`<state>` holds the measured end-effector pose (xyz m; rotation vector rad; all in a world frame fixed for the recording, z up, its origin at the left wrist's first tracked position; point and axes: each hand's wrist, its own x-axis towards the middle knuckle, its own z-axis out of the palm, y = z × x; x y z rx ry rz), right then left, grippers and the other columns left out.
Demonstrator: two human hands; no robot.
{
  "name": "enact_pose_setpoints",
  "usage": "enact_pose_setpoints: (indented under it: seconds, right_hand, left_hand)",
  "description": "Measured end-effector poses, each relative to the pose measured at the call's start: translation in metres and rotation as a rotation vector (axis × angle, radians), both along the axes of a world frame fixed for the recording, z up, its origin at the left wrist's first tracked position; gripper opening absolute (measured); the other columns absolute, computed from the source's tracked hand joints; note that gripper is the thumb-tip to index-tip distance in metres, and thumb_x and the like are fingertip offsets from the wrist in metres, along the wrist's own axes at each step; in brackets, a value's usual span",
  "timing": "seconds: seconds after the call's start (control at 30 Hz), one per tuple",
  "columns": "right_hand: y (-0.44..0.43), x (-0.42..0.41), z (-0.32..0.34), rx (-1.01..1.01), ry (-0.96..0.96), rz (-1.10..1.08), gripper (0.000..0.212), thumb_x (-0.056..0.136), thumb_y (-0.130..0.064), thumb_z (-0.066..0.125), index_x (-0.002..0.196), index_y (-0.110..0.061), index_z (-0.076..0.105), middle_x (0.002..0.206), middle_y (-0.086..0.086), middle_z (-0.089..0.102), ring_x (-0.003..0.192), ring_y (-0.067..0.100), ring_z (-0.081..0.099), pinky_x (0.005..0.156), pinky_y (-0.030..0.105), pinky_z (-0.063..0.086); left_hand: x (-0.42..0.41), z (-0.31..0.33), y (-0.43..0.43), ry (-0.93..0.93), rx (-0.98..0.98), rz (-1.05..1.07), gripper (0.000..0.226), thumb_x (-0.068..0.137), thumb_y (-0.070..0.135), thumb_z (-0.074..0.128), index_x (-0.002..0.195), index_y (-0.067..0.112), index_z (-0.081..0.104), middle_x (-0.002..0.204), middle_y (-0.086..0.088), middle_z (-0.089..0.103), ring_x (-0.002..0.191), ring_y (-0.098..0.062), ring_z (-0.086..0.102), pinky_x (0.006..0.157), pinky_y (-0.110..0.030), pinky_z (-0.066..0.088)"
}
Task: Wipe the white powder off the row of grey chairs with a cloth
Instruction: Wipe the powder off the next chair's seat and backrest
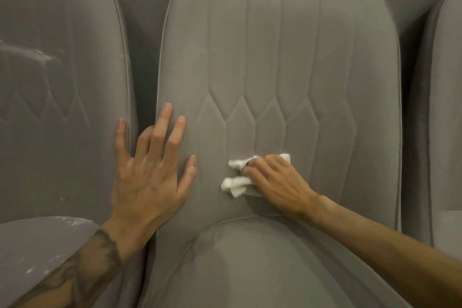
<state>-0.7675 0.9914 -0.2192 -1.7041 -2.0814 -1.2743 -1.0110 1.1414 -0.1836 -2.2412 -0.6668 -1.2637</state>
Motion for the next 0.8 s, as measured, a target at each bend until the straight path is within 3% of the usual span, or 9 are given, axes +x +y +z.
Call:
enact_pose_setpoints:
  seconds: [0.1,0.2,0.27,0.43,0.57,0.63,0.73,0.8]
  right_hand:
    - [0.006,-0.018,-0.014,0.134,0.244,-0.055,0.034,0.106,-0.036,0.040,0.111,-0.014,0.065,0.106,0.006,0.060,0.087,0.026,0.054,0.080,0.037,0.041]
    - [0.003,-0.026,-0.042,-0.028,0.102,0.001,0.016,0.100,-0.025,0.052,0.106,-0.015,0.062,0.099,0.004,0.058,0.081,0.026,0.055,0.077,0.035,0.038]
    - [0.007,-0.020,-0.029,-0.015,0.069,0.012,0.019,0.102,-0.027,0.047,0.110,-0.014,0.060,0.099,0.005,0.058,0.081,0.026,0.054,0.077,0.035,0.038]
    - [0.051,-0.019,0.078,0.499,0.254,-0.104,0.030,0.101,-0.031,0.052,0.121,-0.009,0.050,0.097,0.017,0.056,0.084,0.032,0.049,0.074,0.042,0.036]
    - [0.088,-0.029,0.174,0.815,0.549,-0.174,0.035,0.102,-0.031,0.045,0.109,0.000,0.056,0.100,0.019,0.055,0.087,0.034,0.049,0.076,0.049,0.043]
    - [0.097,-0.047,0.168,0.799,0.555,-0.172,0.039,0.102,-0.031,0.044,0.114,0.004,0.056,0.102,0.020,0.055,0.089,0.035,0.050,0.078,0.049,0.043]
    - [0.088,-0.069,0.118,0.613,0.434,-0.064,0.021,0.100,-0.022,0.053,0.108,-0.003,0.057,0.099,0.017,0.055,0.087,0.034,0.049,0.076,0.048,0.043]
    - [0.083,-0.064,0.112,0.542,0.427,-0.043,0.021,0.100,-0.025,0.052,0.108,-0.006,0.057,0.099,0.015,0.054,0.086,0.031,0.047,0.075,0.045,0.042]
  left_hand:
    - [-0.001,0.000,0.000,-0.002,-0.006,-0.004,0.068,0.100,0.040,0.052,0.159,0.009,0.037,0.170,-0.014,0.025,0.131,-0.038,0.056,0.123,-0.068,0.014]
    - [0.000,0.000,0.000,0.000,-0.009,-0.007,0.069,0.100,0.040,0.053,0.159,0.009,0.037,0.170,-0.013,0.025,0.131,-0.037,0.055,0.123,-0.068,0.014]
    - [0.000,0.001,0.000,-0.001,-0.008,-0.008,0.068,0.100,0.040,0.052,0.159,0.010,0.037,0.170,-0.013,0.026,0.131,-0.037,0.056,0.123,-0.068,0.015]
    - [-0.001,0.002,0.001,0.008,-0.011,-0.022,0.069,0.099,0.040,0.053,0.159,0.010,0.038,0.169,-0.013,0.028,0.129,-0.037,0.057,0.123,-0.068,0.014]
    - [-0.004,0.006,0.002,0.025,-0.016,-0.033,0.066,0.100,0.040,0.053,0.158,0.011,0.039,0.169,-0.011,0.029,0.129,-0.034,0.057,0.123,-0.065,0.017]
    - [-0.009,0.011,0.003,0.041,-0.005,-0.064,0.063,0.101,0.039,0.052,0.157,0.012,0.042,0.168,-0.011,0.032,0.129,-0.034,0.057,0.121,-0.062,0.023]
    - [-0.018,0.025,0.014,0.094,0.035,-0.093,0.059,0.102,0.038,0.050,0.155,0.012,0.044,0.164,-0.012,0.037,0.133,-0.037,0.053,0.116,-0.057,0.030]
    - [-0.023,0.037,0.025,0.078,0.027,-0.069,0.060,0.102,0.040,0.048,0.155,0.011,0.042,0.162,-0.014,0.039,0.139,-0.037,0.048,0.118,-0.056,0.027]
